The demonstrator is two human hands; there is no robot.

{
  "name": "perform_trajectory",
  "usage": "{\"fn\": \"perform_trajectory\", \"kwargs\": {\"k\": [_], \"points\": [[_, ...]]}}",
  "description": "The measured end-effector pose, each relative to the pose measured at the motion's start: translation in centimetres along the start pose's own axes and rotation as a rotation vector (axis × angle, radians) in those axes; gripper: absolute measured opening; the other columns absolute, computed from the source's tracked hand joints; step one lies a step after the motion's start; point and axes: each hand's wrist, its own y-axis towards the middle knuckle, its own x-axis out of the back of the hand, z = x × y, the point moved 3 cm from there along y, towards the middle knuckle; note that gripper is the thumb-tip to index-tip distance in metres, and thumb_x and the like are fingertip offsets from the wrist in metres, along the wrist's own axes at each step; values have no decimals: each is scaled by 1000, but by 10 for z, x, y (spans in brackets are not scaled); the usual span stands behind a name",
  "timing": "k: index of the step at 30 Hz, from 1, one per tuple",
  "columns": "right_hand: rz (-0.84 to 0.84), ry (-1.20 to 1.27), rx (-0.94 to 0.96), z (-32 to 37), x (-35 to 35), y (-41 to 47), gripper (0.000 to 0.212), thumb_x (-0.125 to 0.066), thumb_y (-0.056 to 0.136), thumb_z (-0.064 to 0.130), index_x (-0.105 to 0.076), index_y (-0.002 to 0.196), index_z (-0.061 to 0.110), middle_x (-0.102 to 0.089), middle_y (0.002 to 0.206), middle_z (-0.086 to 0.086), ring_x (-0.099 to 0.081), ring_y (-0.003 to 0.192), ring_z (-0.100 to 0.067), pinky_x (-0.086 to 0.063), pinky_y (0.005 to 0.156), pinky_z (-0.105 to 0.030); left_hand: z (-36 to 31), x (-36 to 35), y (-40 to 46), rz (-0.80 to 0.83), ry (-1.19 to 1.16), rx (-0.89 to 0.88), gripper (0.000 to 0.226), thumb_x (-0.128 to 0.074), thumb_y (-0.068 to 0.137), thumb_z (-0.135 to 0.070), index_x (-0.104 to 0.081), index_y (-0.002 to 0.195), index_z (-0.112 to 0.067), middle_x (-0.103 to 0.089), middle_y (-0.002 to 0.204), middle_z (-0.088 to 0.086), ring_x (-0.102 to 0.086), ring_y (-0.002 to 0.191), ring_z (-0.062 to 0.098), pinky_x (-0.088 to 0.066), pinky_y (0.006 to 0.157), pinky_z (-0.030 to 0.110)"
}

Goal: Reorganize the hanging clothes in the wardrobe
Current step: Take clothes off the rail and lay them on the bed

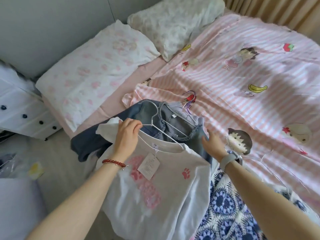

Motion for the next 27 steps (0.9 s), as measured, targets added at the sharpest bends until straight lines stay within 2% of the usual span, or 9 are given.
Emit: {"fn": "perform_trajectory", "kwargs": {"k": [2, 3, 6, 10, 14, 16, 19, 22, 27], "points": [[49, -26, -44, -7, -12, 24, 40, -39, 95, 20, -38, 130, 1, -57, 103, -21, -55, 86, -28, -43, 72, -34, 12, -3, -3, 3, -19, 16, 16, -47, 92, 0, -63, 89, 2, -59, 92, 14, -55, 94, 32, -32, 101, 44], [47, -15, -53, -8, -15, 32, 36, -39, 95, 19, -42, 127, 3, -59, 97, -20, -54, 80, -26, -40, 66, -31, 17, -3, -5, 10, -29, 27, 16, -46, 93, 1, -62, 90, 2, -60, 95, 15, -55, 99, 32, -33, 103, 49], [1, 10, -36, -1, -20, 45, 30, -43, 95, 23, -55, 117, 7, -62, 94, -16, -53, 74, -26, -35, 56, -26, 26, 7, -12, -9, -60, 13, 15, -46, 92, 3, -61, 90, 4, -58, 93, 11, -54, 100, 27, -36, 97, 60], [-16, 41, 50, 15, -25, 38, 27, -42, 96, 23, -57, 107, 3, -61, 89, -13, -53, 76, -28, -33, 60, -27, 33, 26, -28, -107, -50, -70, 14, -47, 89, 1, -60, 84, 1, -55, 83, 10, -47, 84, 14, -45, 85, 60], [-82, 67, 171, 44, -16, 12, 23, -47, 94, 27, -49, 77, 11, -47, 61, 5, -45, 61, -22, -23, 46, -24, 45, 51, -38, -180, -43, -76, 24, -41, 94, -13, -60, 87, 0, -54, 84, 12, -45, 85, 9, -46, 85, 61], [-114, 57, 233, 62, -7, -6, 23, -49, 93, 29, -46, 75, 14, -47, 62, 6, -43, 58, -19, -24, 45, -22, 50, 70, -40, -219, -60, -79, 33, -36, 94, -21, -60, 89, 1, -54, 87, 13, -45, 87, 8, -46, 90, 55], [-167, 51, 326, 105, 6, -36, 25, -48, 93, 30, -45, 72, 16, -45, 57, 10, -44, 55, -19, -27, 45, -26, 59, 104, -41, -290, -98, -112, 32, -37, 94, -20, -60, 88, 1, -56, 87, 17, -46, 88, 10, -43, 94, 33], [-197, 68, 430, 172, 8, -62, 27, -50, 92, 30, -45, 71, 14, -50, 60, 5, -50, 60, -24, -28, 52, -31, 74, 150, -40, -364, -104, -118, 29, -37, 93, -18, -59, 89, 0, -55, 87, 14, -43, 88, 6, -45, 88, 42], [-184, 8, 690, 315, -23, -89, 26, -49, 93, 31, -55, 84, 7, -65, 81, -13, -58, 74, -31, -29, 57, -29, 109, 235, -50, -491, -49, -136, 20, -36, 93, -14, -54, 95, -5, -56, 88, 15, -49, 88, 15, -24, 113, 36]]}}
